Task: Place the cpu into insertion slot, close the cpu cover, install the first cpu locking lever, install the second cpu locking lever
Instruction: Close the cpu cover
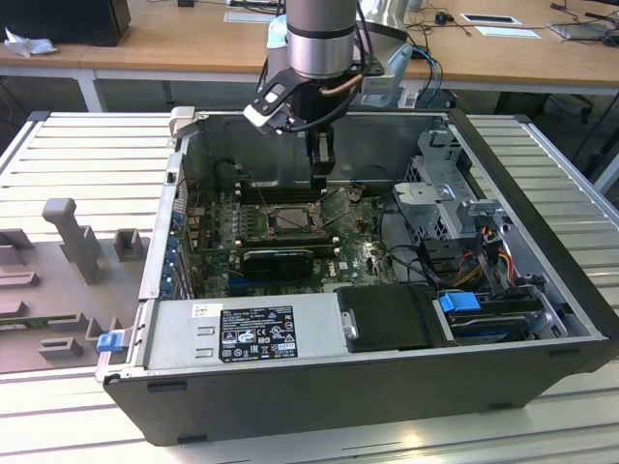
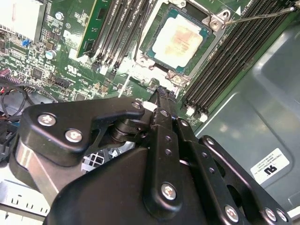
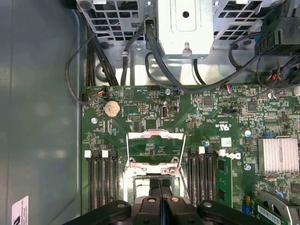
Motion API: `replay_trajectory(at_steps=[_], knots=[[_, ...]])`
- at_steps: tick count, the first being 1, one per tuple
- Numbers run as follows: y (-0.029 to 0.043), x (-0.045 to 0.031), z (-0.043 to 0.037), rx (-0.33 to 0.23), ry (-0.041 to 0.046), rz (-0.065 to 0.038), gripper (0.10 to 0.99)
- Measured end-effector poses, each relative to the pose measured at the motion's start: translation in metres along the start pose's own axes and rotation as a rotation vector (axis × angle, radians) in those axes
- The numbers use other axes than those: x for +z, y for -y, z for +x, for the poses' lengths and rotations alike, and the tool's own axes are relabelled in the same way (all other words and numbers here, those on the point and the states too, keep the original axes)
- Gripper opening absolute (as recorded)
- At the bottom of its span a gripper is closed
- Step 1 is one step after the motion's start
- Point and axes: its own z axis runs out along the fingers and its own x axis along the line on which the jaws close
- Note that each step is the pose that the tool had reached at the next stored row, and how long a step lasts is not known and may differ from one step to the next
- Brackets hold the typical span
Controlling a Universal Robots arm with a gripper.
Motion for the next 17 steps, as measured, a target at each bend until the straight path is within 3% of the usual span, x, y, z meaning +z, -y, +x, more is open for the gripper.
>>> replay_trajectory(at_steps=[17], knots=[[-0.0081,-0.0002,0.0002,0.0,0.0,0.001,0.106]])
